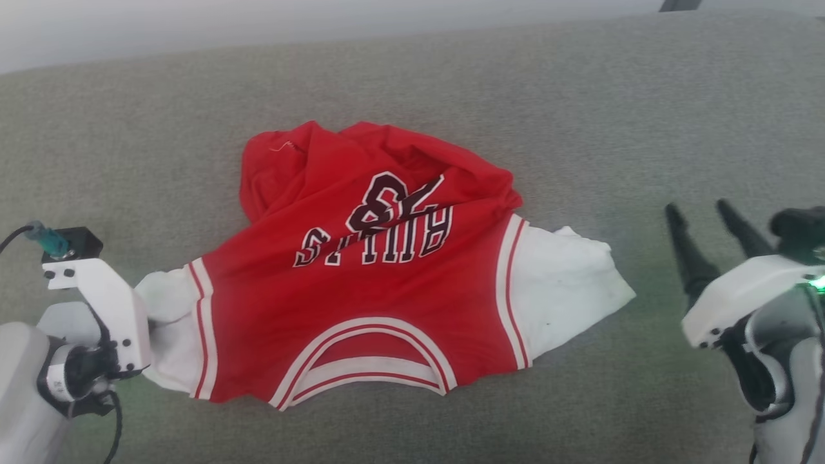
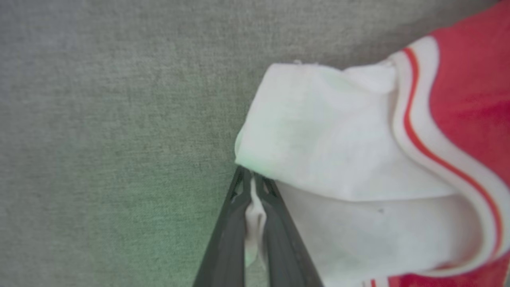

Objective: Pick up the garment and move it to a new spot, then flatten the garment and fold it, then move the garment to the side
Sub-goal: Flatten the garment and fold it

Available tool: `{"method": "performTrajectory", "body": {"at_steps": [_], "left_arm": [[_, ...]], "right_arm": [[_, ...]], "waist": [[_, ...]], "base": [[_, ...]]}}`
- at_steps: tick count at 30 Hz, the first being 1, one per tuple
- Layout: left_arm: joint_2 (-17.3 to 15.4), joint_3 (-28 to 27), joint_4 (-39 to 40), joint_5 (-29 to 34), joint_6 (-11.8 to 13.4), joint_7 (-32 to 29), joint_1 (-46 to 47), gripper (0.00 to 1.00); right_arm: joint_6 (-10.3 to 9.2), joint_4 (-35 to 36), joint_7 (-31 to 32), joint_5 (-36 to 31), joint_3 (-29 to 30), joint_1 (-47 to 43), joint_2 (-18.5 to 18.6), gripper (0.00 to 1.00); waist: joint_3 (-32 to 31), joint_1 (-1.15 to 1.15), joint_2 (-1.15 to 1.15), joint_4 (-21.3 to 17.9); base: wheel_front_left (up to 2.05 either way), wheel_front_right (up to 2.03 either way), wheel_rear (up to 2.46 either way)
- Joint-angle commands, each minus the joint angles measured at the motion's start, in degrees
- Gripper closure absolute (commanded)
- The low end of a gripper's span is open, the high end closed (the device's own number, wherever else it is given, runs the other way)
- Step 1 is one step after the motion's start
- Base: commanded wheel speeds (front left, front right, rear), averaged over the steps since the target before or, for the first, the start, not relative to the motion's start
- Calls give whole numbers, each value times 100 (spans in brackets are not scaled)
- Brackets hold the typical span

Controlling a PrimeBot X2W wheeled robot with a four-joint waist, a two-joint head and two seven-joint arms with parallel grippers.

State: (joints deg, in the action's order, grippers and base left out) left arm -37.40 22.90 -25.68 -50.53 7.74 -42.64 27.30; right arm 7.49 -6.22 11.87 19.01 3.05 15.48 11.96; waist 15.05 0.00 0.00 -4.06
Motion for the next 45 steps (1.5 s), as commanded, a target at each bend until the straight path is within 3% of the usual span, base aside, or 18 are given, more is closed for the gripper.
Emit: {"method": "performTrajectory", "body": {"at_steps": [1,11,18,19,20,27,45], "left_arm": [[170,122,-125,-46,-13,36,-68,100],[451,250,-46,66,-107,263,187,100],[622,315,3,86,-126,331,319,100],[650,325,-1,84,-127,335,335,100],[669,330,-12,87,-129,350,342,100],[678,282,-60,74,-40,398,432,100],[-19,237,1330,501,75,-284,1788,100]], "right_arm": [[-1,-21,166,106,-104,-40,43,0],[0,-91,1906,673,-866,21,492,0],[-1,-513,2713,791,-1233,150,555,0],[1,-604,2799,785,-1305,178,581,76],[1,-696,2892,814,-1387,206,600,100],[-1,-932,2943,1110,-1395,461,783,100],[0,-116,3033,1656,-1315,2160,1085,100]], "waist": [[35,0,0,59],[191,0,0,375],[273,0,0,519],[278,0,0,546],[277,0,0,562],[42,0,0,626],[-1103,0,0,377]], "base": [[0,0,0],[0,0,0],[0,0,0],[0,0,0],[0,0,0],[0,0,0],[0,0,0]]}}
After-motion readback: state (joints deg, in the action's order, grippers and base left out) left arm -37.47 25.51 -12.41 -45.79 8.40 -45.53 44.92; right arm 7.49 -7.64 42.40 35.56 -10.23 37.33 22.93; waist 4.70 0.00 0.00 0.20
